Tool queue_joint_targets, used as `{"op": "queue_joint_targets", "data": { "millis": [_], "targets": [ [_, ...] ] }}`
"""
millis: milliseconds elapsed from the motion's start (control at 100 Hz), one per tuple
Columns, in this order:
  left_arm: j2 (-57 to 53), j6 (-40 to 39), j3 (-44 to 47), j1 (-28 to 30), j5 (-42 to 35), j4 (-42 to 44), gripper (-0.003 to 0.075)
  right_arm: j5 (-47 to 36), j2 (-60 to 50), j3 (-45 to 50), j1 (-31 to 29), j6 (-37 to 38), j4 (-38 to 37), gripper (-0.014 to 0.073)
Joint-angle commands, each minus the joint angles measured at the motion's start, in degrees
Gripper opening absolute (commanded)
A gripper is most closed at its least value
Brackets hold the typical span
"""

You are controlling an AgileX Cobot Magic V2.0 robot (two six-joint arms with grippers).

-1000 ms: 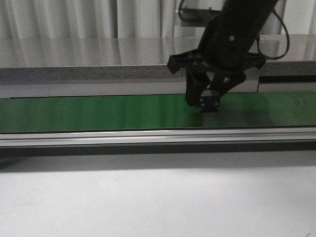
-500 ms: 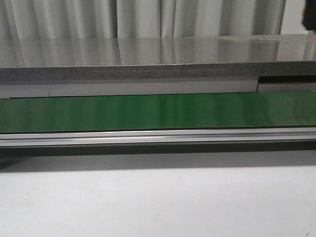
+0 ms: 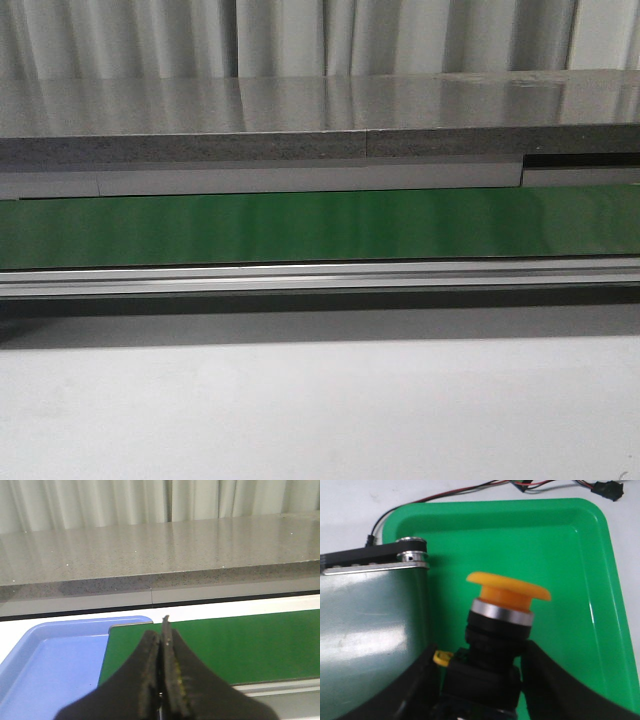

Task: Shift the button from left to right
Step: 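Lower the button into the green tray and open the right gripper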

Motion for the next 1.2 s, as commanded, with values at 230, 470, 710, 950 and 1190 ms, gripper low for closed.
{"op": "queue_joint_targets", "data": {
  "millis": [230, 470, 710, 950, 1190],
  "targets": [
    [0.5, -0.2, -1.6, -0.5, -4.6, -0.2, -0.002, -6.8, 4.4, -1.7, -1.6, -4.4, -0.6, 0.0237],
    [0.5, -0.2, -1.6, -0.5, -4.6, -0.2, -0.002, -6.7, 8.9, -1.7, -1.7, -4.5, -0.4, 0.0237],
    [0.5, -0.2, -1.6, -0.5, -4.6, -0.2, -0.0021, -5.7, 11.1, -1.7, -1.7, -4.5, 0.2, 0.0237],
    [0.5, -0.2, -1.6, -0.5, -4.6, -0.2, -0.0021, -4.0, 12.6, -1.7, -2.8, -4.5, 1.0, 0.0335],
    [0.5, -0.2, -1.6, -0.5, -4.6, -0.2, -0.0021, -3.6, 12.6, -1.7, -4.8, -3.9, 2.8, 0.0439]
  ]
}}
